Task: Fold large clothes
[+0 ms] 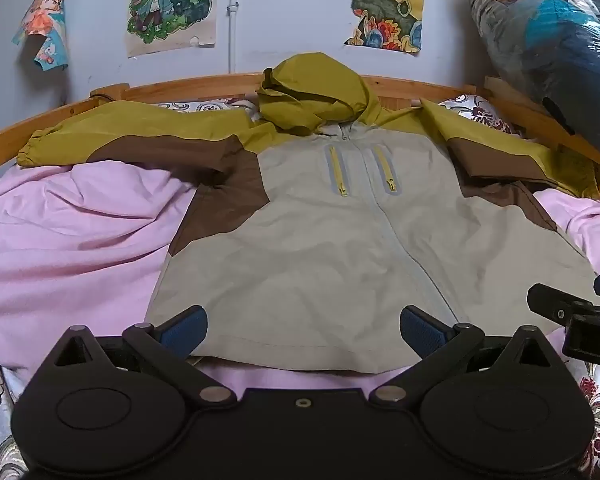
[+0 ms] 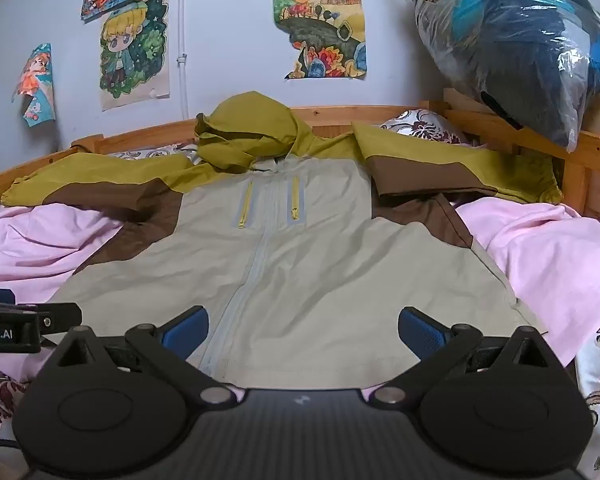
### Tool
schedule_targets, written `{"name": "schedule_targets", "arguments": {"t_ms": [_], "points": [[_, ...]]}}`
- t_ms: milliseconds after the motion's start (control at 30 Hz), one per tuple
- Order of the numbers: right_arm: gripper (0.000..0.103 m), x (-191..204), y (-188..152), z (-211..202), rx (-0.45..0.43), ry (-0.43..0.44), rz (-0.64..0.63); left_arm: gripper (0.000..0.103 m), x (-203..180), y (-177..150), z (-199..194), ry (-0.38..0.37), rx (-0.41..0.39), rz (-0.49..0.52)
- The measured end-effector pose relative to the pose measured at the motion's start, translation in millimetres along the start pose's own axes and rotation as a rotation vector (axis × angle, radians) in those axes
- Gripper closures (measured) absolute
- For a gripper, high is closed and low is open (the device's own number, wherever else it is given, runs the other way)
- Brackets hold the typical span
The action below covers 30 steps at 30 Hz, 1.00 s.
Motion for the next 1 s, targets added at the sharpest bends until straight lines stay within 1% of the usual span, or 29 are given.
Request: {"name": "schedule_targets", "arguments": {"t_ms": [67, 233, 267, 300, 1000], "points": [[0.000, 1.3, 0.8, -0.4, -0.019, 0.006, -0.007, 0.001, -1.3, 0.2, -0.1, -0.002, -0.003, 0.006], [0.000, 2.2, 0.9, -2.0, -0.015, 0.004, -0.009, 0.001, -4.8, 0.0, 0.2, -0.006, -0.008, 0.015], [0.000, 2.7, 1.0, -2.6, -0.015, 0.004, -0.009, 0.001, 4.7, -1.2, 1.8, 0.002, -0.006, 0.000], [0.000, 2.3, 2.3, 1.9, -0.009, 0.009, -0.003, 0.001, 5.1, -1.2, 1.8, 0.001, -0.005, 0.000], [0.000, 3.0, 0.6, -1.1, 0.001, 0.014, 0.002, 0.001, 7.2, -1.8, 1.7, 0.000, 0.000, -0.005]]}}
Point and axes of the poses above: each gripper's, at about its wrist camera, not at the fingertips, and z roughly the way its jaws point, x to its left, y to its top, the point moved 5 cm from there along z, roughly the way its jaws point, and after that the axes turned 4 degrees about -x, right-handed, at the moved point
